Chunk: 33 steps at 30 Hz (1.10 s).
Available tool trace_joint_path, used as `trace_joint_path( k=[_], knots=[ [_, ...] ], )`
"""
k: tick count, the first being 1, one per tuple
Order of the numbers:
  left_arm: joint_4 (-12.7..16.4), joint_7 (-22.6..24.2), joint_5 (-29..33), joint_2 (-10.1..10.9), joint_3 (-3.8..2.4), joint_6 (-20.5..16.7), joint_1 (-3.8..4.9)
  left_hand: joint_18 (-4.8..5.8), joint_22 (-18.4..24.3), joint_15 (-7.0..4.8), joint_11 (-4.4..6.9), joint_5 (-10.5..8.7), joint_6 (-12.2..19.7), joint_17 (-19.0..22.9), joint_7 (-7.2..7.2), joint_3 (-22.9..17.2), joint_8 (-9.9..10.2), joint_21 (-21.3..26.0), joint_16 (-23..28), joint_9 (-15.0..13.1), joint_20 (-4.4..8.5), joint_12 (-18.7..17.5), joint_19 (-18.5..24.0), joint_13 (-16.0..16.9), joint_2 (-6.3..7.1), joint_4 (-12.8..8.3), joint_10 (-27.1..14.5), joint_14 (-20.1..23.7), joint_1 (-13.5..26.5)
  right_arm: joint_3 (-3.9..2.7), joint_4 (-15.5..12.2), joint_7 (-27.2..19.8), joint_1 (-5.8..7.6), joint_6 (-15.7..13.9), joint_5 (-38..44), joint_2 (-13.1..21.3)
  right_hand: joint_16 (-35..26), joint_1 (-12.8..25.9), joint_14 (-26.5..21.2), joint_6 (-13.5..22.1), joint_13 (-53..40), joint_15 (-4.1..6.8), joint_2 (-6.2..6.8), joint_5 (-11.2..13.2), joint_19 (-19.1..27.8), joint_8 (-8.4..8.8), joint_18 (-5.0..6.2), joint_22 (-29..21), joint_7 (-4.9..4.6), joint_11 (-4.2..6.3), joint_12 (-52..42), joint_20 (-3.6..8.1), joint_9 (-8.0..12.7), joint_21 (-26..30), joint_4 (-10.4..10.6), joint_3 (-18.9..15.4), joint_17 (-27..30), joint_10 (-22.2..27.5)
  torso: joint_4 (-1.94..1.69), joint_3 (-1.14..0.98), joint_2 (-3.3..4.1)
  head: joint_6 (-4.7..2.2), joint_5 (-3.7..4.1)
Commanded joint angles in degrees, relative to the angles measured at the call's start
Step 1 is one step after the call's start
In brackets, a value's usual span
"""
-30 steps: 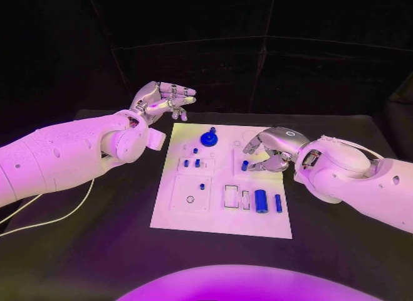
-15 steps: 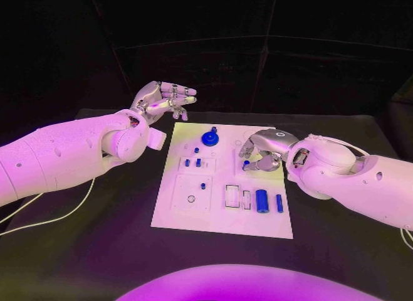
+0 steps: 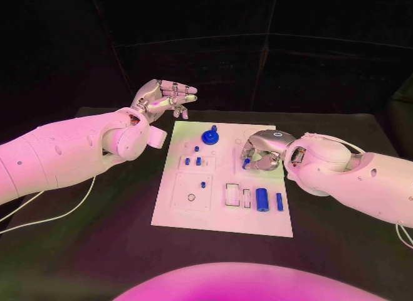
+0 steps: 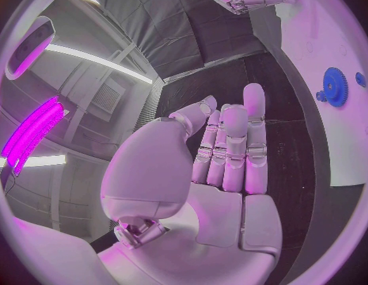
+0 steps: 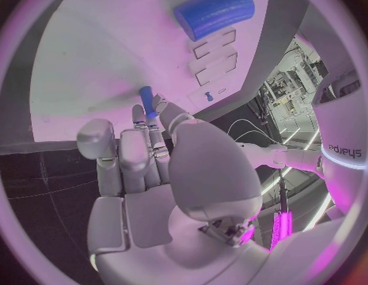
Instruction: Assemble the parts on the task board
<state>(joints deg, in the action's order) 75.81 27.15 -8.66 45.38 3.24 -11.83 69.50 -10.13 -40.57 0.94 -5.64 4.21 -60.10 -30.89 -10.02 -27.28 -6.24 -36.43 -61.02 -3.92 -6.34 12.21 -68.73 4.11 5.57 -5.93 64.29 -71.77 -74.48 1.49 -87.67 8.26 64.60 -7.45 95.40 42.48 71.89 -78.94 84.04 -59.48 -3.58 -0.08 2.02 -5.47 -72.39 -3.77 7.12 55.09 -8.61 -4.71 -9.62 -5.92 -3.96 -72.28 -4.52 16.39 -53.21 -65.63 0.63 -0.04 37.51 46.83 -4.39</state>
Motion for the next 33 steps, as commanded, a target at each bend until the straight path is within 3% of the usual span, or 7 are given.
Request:
trace_joint_path(
  k=[1,9,16,21,29,33],
  knots=[
    [0.0,0.1,0.2,-0.1,-0.04,0.6,0.08,-0.36,0.1,-0.16,-0.19,-0.03,0.1,0.0,-0.13,0.3,-0.2,0.2,0.1,0.1,-0.09,0.2,0.4,-0.1,-0.33,0.1,-0.1,0.4,-0.2,-0.03,-0.1,0.0,0.08,1.2,0.7,-0.1,0.2,0.6,0.3,-1.0,0.1,0.20,0.45,0.3,-0.4,-0.44,-0.29,0.1,-0.12,-0.03,0.5,-0.20,0.0,-0.4,0.0,0.8,0.1,-0.7,0.00,0.01,-0.03,0.06,0.05],
    [-0.1,0.0,0.2,-0.1,-0.04,0.6,0.08,-0.36,0.1,-0.15,-0.20,-0.03,0.1,0.1,-0.14,0.4,-0.2,0.2,0.1,0.1,-0.10,0.2,0.4,-0.1,-0.36,0.1,-0.2,0.5,-0.2,-0.02,-0.3,-0.5,-0.08,0.3,0.7,-0.2,0.6,0.7,0.4,-3.6,-0.1,0.50,0.49,0.5,-0.6,-1.08,-0.33,0.6,0.18,0.39,0.8,-0.05,-0.3,-0.7,-0.1,2.9,-0.3,-3.1,-0.03,0.02,-0.04,0.24,0.06],
    [0.0,0.0,0.2,-0.1,-0.04,0.6,0.08,-0.36,0.1,-0.15,-0.20,-0.03,0.1,0.1,-0.14,0.4,-0.2,0.2,0.1,0.1,-0.10,0.2,0.4,-0.1,-0.36,0.1,-0.2,0.5,-0.2,-0.02,-0.6,-0.5,-0.16,-5.7,1.4,0.1,1.9,-0.9,0.8,-6.8,-0.5,1.49,-0.97,2.4,-1.7,-2.10,-0.73,2.8,1.20,1.59,0.3,0.87,-0.6,-2.1,-1.2,6.8,-2.3,-6.9,-0.05,0.03,-0.01,0.32,0.06],
    [-0.1,0.0,0.2,0.0,-0.04,0.6,0.08,-0.36,0.1,-0.15,-0.20,-0.03,0.1,0.1,-0.14,0.4,-0.3,0.3,0.1,0.1,-0.10,0.3,0.4,-0.1,-0.42,0.1,-0.2,0.5,-0.2,-0.03,-1.4,-0.8,-0.18,-9.7,1.7,0.8,2.1,-1.0,0.8,-7.0,-0.5,1.58,-0.58,2.4,-1.8,-1.96,-0.78,3.1,1.19,1.68,0.5,1.10,-0.6,-2.3,-1.8,8.4,-2.4,-7.4,-0.08,0.00,-0.08,0.41,-0.07],
    [-0.2,0.0,0.2,0.0,-0.04,0.5,0.08,-0.36,0.1,-0.15,-0.19,-0.01,0.1,0.1,-0.12,0.4,-0.3,0.3,0.1,0.0,-0.10,0.3,0.4,-0.1,-0.49,0.1,-0.2,0.5,-0.3,-0.15,-6.7,-1.8,-0.14,-13.1,-0.8,3.6,2.1,-0.5,0.7,-6.9,-0.6,1.48,0.37,2.4,-1.6,-1.45,-0.80,3.2,0.98,1.50,1.2,1.08,-0.4,-2.5,-2.4,10.4,-2.2,-7.4,-0.11,0.10,-0.09,0.37,-0.19],
    [-0.2,0.0,0.2,0.0,-0.04,0.5,0.08,-0.36,0.1,-0.15,-0.19,-0.01,0.1,0.1,-0.12,0.4,-0.3,0.3,0.1,0.0,-0.10,0.3,0.4,-0.1,-0.49,0.1,-0.2,0.5,-0.3,-0.25,-10.0,-2.8,-0.10,-13.6,-2.9,4.5,2.2,-0.4,0.7,-6.8,-0.5,1.42,0.61,2.4,-1.6,-1.28,-0.80,3.2,0.89,1.42,1.4,1.04,-0.3,-2.6,-2.5,10.9,-2.3,-7.3,0.08,0.08,-0.11,0.35,-0.44]
  ],
)
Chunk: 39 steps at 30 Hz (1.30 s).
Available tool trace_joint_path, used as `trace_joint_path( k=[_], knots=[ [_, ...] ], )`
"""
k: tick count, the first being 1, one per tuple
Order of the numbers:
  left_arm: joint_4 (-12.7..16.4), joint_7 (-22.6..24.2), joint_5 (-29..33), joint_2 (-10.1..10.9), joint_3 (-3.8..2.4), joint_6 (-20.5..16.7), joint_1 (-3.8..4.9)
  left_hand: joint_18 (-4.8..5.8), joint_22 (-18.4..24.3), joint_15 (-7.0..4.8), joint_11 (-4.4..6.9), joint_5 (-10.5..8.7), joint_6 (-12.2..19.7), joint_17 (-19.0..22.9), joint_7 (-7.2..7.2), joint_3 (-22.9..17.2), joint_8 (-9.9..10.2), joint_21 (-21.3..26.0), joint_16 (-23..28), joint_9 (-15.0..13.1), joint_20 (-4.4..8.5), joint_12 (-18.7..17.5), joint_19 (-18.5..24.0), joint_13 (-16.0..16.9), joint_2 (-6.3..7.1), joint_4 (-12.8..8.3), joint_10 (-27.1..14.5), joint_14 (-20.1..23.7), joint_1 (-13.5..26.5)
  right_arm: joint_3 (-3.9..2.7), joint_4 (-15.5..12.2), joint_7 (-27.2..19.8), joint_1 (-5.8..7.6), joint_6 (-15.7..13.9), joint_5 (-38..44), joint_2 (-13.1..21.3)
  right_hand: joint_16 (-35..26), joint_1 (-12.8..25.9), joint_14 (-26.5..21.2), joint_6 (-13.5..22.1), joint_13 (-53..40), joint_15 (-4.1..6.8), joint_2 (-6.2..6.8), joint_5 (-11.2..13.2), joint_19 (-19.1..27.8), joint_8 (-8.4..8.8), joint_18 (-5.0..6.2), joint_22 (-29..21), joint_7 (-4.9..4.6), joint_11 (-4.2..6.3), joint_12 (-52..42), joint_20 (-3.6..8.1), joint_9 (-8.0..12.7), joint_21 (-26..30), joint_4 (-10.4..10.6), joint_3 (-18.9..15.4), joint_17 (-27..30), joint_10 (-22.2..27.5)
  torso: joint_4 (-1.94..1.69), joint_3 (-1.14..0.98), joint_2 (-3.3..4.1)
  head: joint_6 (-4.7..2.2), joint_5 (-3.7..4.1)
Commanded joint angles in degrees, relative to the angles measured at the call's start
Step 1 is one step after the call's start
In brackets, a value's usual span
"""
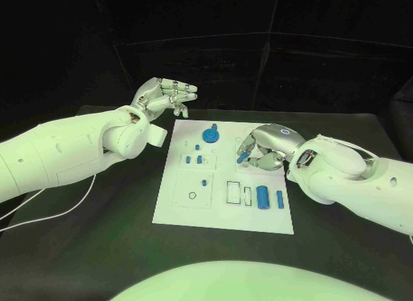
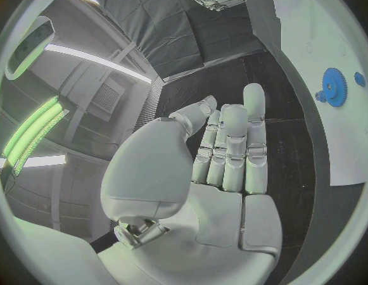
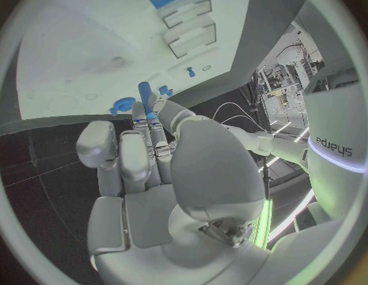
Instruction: Assemble the parts on the task board
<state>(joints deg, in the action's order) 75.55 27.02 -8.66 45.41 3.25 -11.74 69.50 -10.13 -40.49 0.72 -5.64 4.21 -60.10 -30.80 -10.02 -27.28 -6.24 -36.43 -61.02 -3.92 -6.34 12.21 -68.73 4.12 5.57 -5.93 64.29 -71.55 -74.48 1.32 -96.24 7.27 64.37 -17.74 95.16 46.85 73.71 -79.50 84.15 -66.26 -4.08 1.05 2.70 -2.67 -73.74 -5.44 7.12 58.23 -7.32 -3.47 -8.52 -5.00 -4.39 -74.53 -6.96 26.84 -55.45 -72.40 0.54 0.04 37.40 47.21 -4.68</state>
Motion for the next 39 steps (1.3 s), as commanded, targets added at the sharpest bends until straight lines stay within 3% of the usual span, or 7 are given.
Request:
trace_joint_path(
  k=[1,5,10,13,19,27,39],
  knots=[
    [0.0,0.1,0.2,0.0,-0.05,0.4,0.08,-0.36,0.1,0.06,-0.19,-0.01,0.1,0.0,-0.13,0.4,-0.3,0.3,0.1,0.1,-0.10,0.3,0.4,-0.1,-0.48,0.1,-0.2,0.3,-0.3,-0.10,-2.3,-2.3,0.13,-3.4,-3.3,0.0,0.4,0.2,0.6,0.0,0.0,0.28,-0.07,-0.4,-0.3,0.40,-0.80,0.1,-0.41,0.17,0.3,0.12,0.1,-0.3,-0.1,0.5,0.0,-0.5,0.19,0.00,0.03,-0.06,-0.10],
    [0.1,0.2,0.2,-0.1,-0.05,0.4,0.09,-0.36,0.1,0.06,-0.19,-0.01,0.1,0.0,-0.13,0.4,-0.3,0.3,0.1,0.1,-0.10,0.3,0.4,-0.1,-0.48,0.1,-0.2,0.3,-0.3,-0.10,-3.3,-3.3,0.14,-3.1,-4.6,-2.1,0.3,0.3,0.6,0.2,0.0,0.23,0.07,-0.4,-0.2,0.53,-0.78,0.0,-0.49,0.09,0.5,0.08,0.1,-0.3,-0.1,0.8,0.1,-0.4,0.09,0.01,0.03,-0.10,-0.23],
    [0.1,0.2,0.2,-0.3,-0.05,0.4,0.09,-0.36,0.1,0.06,-0.19,-0.01,0.1,0.0,-0.13,0.4,-0.3,0.3,0.1,0.1,-0.10,0.3,0.4,-0.1,-0.48,0.1,-0.2,0.3,-0.3,-0.02,-2.4,-4.5,0.09,-1.9,-4.6,-6.4,0.3,0.4,0.6,0.2,0.0,0.18,0.15,-0.5,-0.1,0.64,-0.78,0.0,-0.56,0.02,0.7,0.04,0.2,-0.3,-0.2,1.0,0.2,-0.3,-0.20,0.01,0.10,-0.06,-0.19],
    [0.1,0.2,0.2,-0.5,-0.05,0.4,0.09,-0.36,0.1,0.06,-0.19,-0.01,0.1,0.0,-0.13,0.4,-0.3,0.3,0.1,0.1,-0.10,0.3,0.4,-0.1,-0.48,0.1,-0.2,0.3,-0.3,0.15,-1.1,-4.9,-0.18,-0.9,-3.9,-9.1,0.3,0.5,0.5,0.3,0.0,0.15,0.18,-0.5,-0.1,0.70,-0.76,-0.1,-0.59,-0.01,0.7,0.02,0.2,-0.3,-0.2,1.1,0.2,-0.2,-0.05,-0.02,0.10,-0.05,-0.58],
    [-0.1,0.1,0.2,-1.0,-0.05,0.6,0.09,-0.36,0.1,0.06,-0.19,-0.01,0.1,0.0,-0.13,0.4,-0.3,0.3,0.1,0.1,-0.10,0.3,0.4,-0.1,-0.48,0.1,-0.2,0.3,-0.3,1.20,2.4,-5.1,-1.40,2.7,-2.8,-13.5,0.3,0.7,0.5,0.5,0.0,0.07,0.21,-0.5,0.1,0.86,-0.71,-0.3,-0.69,-0.12,0.9,-0.04,0.2,-0.2,-0.1,1.4,0.3,-0.1,0.00,0.02,0.13,0.15,-0.93],
    [-0.3,0.1,0.2,-1.2,-0.05,0.6,0.09,-0.36,0.1,0.06,-0.19,-0.01,0.1,0.0,-0.13,0.4,-0.3,0.3,0.1,0.1,-0.10,0.3,0.4,-0.1,-0.48,0.1,-0.2,0.3,-0.3,1.80,5.3,-5.2,-2.96,5.5,-1.7,-16.4,0.3,0.9,0.5,0.6,0.0,-0.01,0.29,-0.6,0.2,1.00,-0.68,-0.4,-0.78,-0.21,1.1,-0.10,0.3,-0.1,-0.1,1.6,0.4,0.1,0.01,-0.06,0.11,0.43,-1.46],
    [-0.4,0.1,0.2,-1.3,-0.05,0.7,0.09,-0.36,0.1,0.06,-0.19,-0.01,0.1,0.0,-0.13,0.4,-0.3,0.3,0.1,0.1,-0.10,0.3,0.4,-0.1,-0.48,0.1,-0.2,0.3,-0.3,2.32,6.9,-4.0,-3.43,8.3,0.5,-17.7,0.3,1.1,0.5,0.7,0.0,-0.06,0.41,-0.6,0.3,1.07,-0.68,-0.4,-0.84,-0.27,1.2,-0.15,0.3,-0.1,-0.1,1.6,0.3,0.2,0.12,-0.07,0.09,0.69,-2.01]
  ],
)
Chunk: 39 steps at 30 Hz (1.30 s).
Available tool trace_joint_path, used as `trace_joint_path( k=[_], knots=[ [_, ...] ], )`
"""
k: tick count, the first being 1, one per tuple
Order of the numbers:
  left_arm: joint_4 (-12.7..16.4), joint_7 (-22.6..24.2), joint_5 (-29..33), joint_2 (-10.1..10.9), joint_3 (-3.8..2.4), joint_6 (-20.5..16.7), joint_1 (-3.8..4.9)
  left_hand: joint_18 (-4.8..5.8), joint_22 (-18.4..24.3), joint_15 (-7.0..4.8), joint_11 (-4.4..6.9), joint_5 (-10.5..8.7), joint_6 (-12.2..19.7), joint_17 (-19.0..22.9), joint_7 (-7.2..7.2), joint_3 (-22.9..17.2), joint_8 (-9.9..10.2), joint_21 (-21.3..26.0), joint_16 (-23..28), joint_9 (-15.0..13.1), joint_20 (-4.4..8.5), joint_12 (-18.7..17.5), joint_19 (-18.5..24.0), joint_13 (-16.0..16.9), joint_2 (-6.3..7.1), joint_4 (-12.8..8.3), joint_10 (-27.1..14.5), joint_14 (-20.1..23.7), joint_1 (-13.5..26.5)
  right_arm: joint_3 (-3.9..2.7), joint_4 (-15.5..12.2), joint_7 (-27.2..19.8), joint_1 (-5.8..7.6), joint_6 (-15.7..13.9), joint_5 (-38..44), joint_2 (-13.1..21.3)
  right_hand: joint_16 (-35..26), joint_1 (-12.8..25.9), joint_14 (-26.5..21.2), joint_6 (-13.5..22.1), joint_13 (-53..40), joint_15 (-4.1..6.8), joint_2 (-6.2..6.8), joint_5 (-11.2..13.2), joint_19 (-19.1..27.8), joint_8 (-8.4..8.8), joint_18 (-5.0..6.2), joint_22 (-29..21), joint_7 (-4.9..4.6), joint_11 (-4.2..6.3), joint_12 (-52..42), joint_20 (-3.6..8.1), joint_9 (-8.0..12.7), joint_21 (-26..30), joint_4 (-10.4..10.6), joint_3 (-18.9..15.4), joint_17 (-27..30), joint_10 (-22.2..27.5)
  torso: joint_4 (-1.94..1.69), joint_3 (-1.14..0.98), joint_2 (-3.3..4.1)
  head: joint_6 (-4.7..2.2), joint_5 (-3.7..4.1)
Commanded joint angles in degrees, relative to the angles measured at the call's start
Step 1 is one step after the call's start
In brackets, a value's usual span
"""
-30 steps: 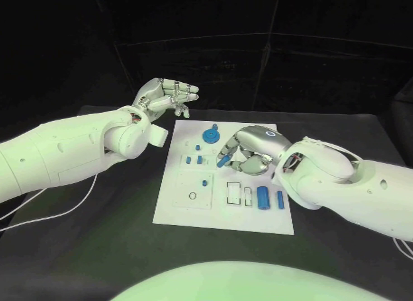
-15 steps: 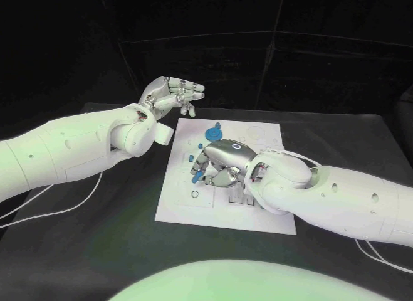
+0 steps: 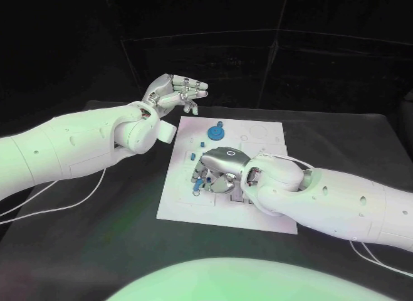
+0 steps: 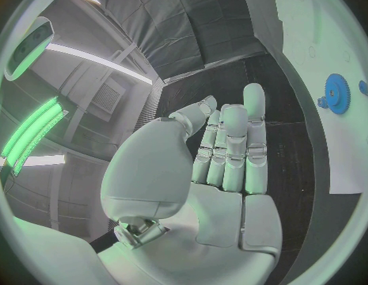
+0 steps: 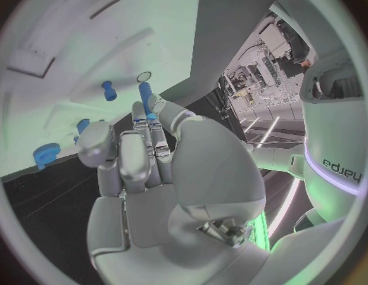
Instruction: Assemble the parts on the task board
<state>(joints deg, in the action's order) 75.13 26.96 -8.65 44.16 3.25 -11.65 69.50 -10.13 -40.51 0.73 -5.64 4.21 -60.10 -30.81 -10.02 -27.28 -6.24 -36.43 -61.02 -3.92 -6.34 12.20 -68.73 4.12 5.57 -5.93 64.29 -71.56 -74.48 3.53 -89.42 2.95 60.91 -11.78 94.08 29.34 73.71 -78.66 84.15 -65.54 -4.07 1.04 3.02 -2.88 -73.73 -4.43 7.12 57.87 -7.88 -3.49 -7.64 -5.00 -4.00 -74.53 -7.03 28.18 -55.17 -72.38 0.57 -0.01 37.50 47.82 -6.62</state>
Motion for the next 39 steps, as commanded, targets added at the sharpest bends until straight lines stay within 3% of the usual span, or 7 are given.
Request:
trace_joint_path(
  k=[1,15,26,39],
  knots=[
    [0.0,0.1,0.2,-0.1,-0.05,0.6,0.09,-0.37,0.1,0.06,-0.19,-0.01,0.1,0.0,-0.13,0.4,-0.3,0.3,0.1,0.1,-0.10,0.3,0.4,-0.1,-0.48,0.1,-0.2,0.3,-0.3,0.17,0.1,0.3,0.01,2.4,1.7,-0.2,0.3,0.3,0.5,0.0,0.0,-0.05,0.08,-0.3,0.2,0.06,-0.68,-0.1,-0.27,-0.25,0.4,-0.15,-0.1,-0.1,0.0,0.2,0.1,0.2,0.10,-0.02,0.00,0.09,-0.10],
    [-0.1,0.1,0.2,-0.1,-0.05,0.6,0.09,-0.37,0.1,0.06,-0.19,-0.01,0.1,0.0,-0.13,0.4,-0.3,0.3,0.1,0.1,-0.10,0.3,0.4,-0.1,-0.48,0.1,-0.2,0.3,-0.3,0.45,0.4,1.0,-0.21,3.7,2.8,-0.5,0.3,0.4,0.5,0.0,0.0,-0.08,0.09,-0.3,0.3,0.07,-0.67,-0.1,-0.28,-0.26,0.4,-0.17,-0.1,-0.1,0.1,0.3,0.1,0.2,0.08,0.01,-0.03,0.31,-0.30],
    [0.0,0.1,0.2,-0.1,-0.05,0.6,0.09,-0.37,0.1,0.06,-0.19,-0.01,0.1,0.0,-0.13,0.4,-0.3,0.3,0.1,0.1,-0.10,0.3,0.4,-0.1,-0.48,0.1,-0.2,0.3,-0.3,0.53,0.8,3.3,-0.34,2.8,5.8,-1.8,0.2,1.1,0.4,0.1,0.0,-0.15,0.31,-0.2,0.5,0.23,-0.60,-0.4,-0.31,-0.32,0.6,-0.27,-0.1,0.0,0.3,0.2,0.4,0.3,0.02,0.03,-0.03,0.22,-0.34],
    [0.1,0.0,0.2,-0.1,-0.05,0.6,0.09,-0.37,0.1,0.06,-0.19,-0.01,0.1,0.0,-0.13,0.4,-0.3,0.3,0.1,0.1,-0.10,0.3,0.4,-0.1,-0.48,0.1,-0.2,0.3,-0.3,0.79,0.9,3.5,-0.36,2.8,6.5,-2.5,0.0,3.5,0.2,3.0,0.4,-0.89,2.27,-0.6,1.4,0.98,-0.37,-1.7,-1.03,-1.20,2.4,-0.90,0.3,0.7,1.0,-0.5,1.1,2.8,0.03,0.03,-0.01,0.32,-0.49]
  ],
)
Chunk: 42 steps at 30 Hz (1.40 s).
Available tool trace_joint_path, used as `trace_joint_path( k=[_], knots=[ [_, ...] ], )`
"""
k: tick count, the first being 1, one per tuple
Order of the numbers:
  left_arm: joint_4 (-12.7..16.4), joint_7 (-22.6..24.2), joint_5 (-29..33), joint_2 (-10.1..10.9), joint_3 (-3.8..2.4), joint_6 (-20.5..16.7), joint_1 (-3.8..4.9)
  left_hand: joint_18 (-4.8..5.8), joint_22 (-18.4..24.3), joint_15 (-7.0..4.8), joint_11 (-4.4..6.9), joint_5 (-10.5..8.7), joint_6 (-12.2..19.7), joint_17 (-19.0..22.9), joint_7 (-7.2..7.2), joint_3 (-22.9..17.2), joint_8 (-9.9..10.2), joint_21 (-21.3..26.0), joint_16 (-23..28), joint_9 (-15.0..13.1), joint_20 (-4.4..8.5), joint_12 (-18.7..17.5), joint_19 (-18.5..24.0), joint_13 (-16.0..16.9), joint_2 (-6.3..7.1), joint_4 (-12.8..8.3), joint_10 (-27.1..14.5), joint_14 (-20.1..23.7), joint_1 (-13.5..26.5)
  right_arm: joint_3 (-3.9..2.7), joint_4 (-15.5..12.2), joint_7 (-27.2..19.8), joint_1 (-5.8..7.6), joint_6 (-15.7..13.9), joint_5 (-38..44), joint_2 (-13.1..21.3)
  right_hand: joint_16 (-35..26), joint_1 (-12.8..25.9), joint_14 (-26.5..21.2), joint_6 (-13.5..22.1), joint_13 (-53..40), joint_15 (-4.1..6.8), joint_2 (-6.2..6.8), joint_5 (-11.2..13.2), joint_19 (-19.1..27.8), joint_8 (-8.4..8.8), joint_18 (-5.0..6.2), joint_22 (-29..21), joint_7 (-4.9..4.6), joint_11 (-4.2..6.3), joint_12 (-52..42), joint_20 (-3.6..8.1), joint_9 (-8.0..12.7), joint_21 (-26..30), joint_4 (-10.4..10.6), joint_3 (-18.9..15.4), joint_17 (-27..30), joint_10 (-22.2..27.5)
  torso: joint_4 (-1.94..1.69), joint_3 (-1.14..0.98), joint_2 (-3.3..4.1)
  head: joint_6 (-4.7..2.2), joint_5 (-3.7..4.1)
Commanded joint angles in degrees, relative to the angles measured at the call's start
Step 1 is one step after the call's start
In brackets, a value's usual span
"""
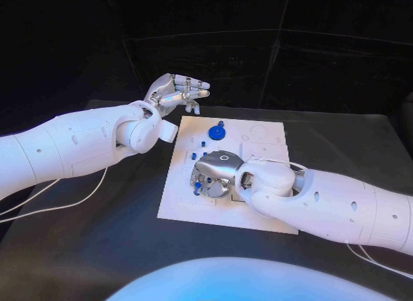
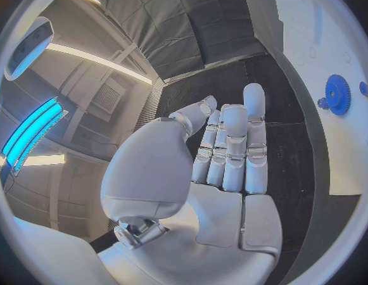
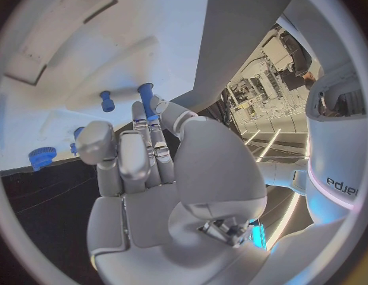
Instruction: Assemble the parts on the task board
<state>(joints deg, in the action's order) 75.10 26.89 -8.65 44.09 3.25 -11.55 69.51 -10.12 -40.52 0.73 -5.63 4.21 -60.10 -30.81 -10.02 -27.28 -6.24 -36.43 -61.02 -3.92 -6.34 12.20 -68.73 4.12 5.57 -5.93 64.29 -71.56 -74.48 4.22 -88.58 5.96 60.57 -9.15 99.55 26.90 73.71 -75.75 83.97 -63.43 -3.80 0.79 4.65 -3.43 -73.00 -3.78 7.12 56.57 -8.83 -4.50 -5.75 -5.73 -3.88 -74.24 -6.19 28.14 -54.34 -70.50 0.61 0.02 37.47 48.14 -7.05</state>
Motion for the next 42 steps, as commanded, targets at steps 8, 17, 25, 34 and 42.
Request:
trace_joint_path(
  k=[8,17,25,34,42],
  knots=[
    [0.1,0.1,0.2,0.0,-0.05,0.5,0.09,-0.37,0.1,0.05,-0.19,-0.01,0.1,0.1,-0.13,0.4,-0.3,0.3,0.1,0.1,-0.10,0.3,0.4,-0.1,-0.49,0.1,-0.2,0.3,-0.3,0.14,-0.2,-0.3,-0.02,-0.2,0.1,-0.1,-0.2,1.5,0.2,2.0,0.1,-0.88,1.34,-0.1,0.8,0.24,-0.31,-0.7,-0.13,-0.49,1.0,-0.47,0.1,0.6,0.5,-1.0,0.6,2.2,-0.01,-0.02,0.01,0.12,-0.08],
    [0.0,0.1,0.2,0.0,-0.05,0.5,0.09,-0.37,0.1,0.05,-0.19,-0.01,0.1,0.1,-0.13,0.4,-0.3,0.3,0.1,0.1,-0.10,0.3,0.4,-0.1,-0.49,0.1,-0.2,0.3,-0.3,0.16,-0.8,-1.0,-0.03,-0.9,-0.9,0.1,-0.1,3.3,0.2,3.9,0.1,-0.97,2.90,0.1,0.8,0.25,-0.28,-0.8,-0.09,-0.56,0.8,-0.62,0.2,0.7,1.5,-3.1,0.6,2.6,0.02,-0.02,0.01,0.18,-0.14],
    [0.0,0.0,0.2,0.0,-0.05,0.6,0.09,-0.37,0.1,0.05,-0.19,-0.01,0.1,0.1,-0.13,0.4,-0.3,0.3,0.1,0.1,-0.10,0.3,0.4,-0.1,-0.49,0.1,-0.2,0.3,-0.3,0.17,-1.0,-1.1,-0.04,-2.6,-1.2,0.3,-1.6,3.9,-0.6,5.8,0.3,-1.33,3.89,0.1,2.4,0.25,0.22,-3.7,-0.37,-1.09,1.6,-0.86,0.2,2.4,2.3,-6.3,3.7,5.5,0.00,-0.01,-0.01,0.12,-0.12],
    [-0.1,-0.1,0.2,0.0,-0.05,0.7,0.09,-0.37,0.1,0.05,-0.19,-0.01,0.1,0.1,-0.13,0.4,-0.3,0.3,0.1,0.1,-0.10,0.3,0.4,-0.1,-0.49,0.1,-0.2,0.3,-0.3,0.17,-1.7,-1.4,-0.16,-8.9,-1.8,1.9,-4.9,2.0,-2.0,10.0,0.0,-2.07,2.77,-0.8,5.8,0.20,1.36,-10.4,-1.01,-1.92,0.0,-1.51,0.1,7.0,3.4,-15.4,8.8,12.9,0.01,-0.03,-0.02,0.06,-0.09],
    [-0.1,-0.2,0.2,0.2,-0.04,0.8,0.09,-0.38,0.2,0.05,-0.20,-0.01,0.1,0.4,-0.14,0.5,-0.3,0.5,0.3,0.0,-0.10,0.4,0.4,-0.1,-0.66,0.0,-0.3,0.4,-0.4,-0.70,-7.7,-4.2,0.09,-16.5,-9.8,9.4,-5.3,1.1,-1.6,8.5,-0.4,-1.94,1.56,-2.7,5.0,-0.32,1.29,-10.3,-1.22,-1.76,-3.4,-1.46,-0.2,7.1,4.4,-18.9,9.3,10.5,0.06,0.07,-0.16,-0.42,0.42]
  ],
)
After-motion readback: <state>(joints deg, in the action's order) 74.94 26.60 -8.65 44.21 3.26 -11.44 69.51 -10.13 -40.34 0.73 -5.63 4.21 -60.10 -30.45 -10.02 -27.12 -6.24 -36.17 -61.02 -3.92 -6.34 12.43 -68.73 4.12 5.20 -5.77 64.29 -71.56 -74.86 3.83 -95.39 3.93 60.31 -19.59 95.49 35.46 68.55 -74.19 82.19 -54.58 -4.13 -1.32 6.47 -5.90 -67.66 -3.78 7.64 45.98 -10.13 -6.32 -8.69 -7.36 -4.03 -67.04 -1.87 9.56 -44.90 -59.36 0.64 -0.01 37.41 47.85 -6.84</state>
